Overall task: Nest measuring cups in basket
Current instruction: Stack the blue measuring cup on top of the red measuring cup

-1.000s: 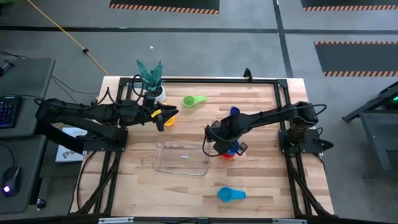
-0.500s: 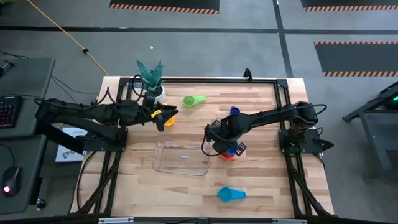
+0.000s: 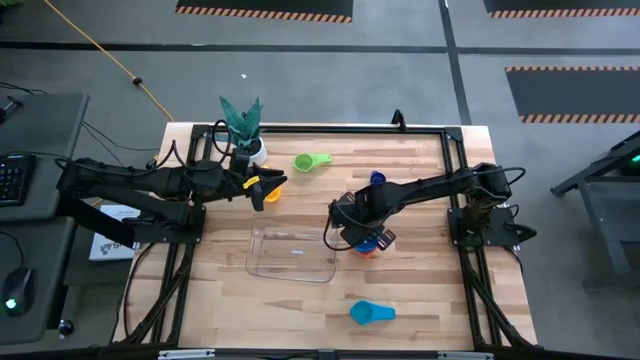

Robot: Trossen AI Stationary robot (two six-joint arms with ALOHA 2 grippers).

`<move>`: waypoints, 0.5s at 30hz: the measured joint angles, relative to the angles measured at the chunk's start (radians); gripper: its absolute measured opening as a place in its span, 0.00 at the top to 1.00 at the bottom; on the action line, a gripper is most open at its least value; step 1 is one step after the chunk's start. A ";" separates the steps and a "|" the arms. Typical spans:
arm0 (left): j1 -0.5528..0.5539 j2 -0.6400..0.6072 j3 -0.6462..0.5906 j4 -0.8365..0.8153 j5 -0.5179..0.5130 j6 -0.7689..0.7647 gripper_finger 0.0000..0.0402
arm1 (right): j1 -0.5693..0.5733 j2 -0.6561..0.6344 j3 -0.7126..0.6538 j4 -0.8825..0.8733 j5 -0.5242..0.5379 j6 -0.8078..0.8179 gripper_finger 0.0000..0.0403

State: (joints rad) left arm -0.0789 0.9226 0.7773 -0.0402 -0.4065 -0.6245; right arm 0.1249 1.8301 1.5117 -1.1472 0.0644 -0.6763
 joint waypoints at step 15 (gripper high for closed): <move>0.000 0.000 0.000 0.000 0.000 0.000 0.70 | -0.089 -0.167 -0.193 -0.193 0.022 0.462 0.83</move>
State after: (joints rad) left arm -0.0788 0.9226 0.7773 -0.0407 -0.4068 -0.6243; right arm 0.0362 1.6634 1.3186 -1.3403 0.0868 -0.2145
